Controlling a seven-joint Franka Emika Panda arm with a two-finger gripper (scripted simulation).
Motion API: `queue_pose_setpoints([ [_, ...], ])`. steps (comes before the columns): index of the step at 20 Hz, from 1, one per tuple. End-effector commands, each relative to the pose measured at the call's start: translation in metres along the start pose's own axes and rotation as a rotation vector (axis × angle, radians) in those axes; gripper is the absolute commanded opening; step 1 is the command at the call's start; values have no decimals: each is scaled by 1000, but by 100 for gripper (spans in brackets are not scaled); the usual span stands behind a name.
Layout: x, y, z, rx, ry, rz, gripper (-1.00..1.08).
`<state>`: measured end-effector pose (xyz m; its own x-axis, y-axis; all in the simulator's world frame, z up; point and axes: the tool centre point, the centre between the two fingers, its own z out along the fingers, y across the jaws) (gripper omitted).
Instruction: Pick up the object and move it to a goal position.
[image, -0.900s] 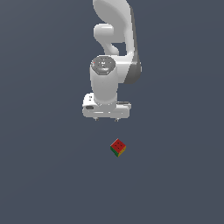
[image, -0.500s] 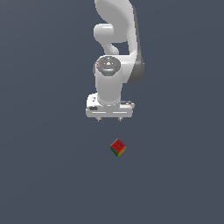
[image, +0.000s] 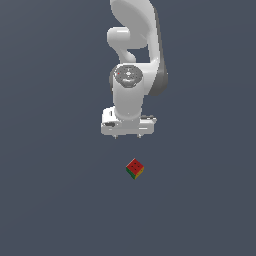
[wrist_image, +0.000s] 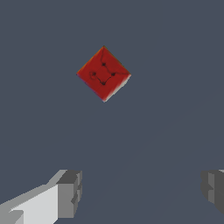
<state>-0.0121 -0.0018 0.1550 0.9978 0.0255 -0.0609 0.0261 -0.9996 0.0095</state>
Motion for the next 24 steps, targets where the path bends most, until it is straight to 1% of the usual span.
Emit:
queue_pose_setpoints([
  [1, 2, -1, 1, 1, 1, 16, 100],
  [5, 8, -2, 4, 3, 4, 62, 100],
  [10, 20, -5, 10, 7, 9, 151, 100],
  [24, 64, -17, 37, 22, 31, 512, 100],
])
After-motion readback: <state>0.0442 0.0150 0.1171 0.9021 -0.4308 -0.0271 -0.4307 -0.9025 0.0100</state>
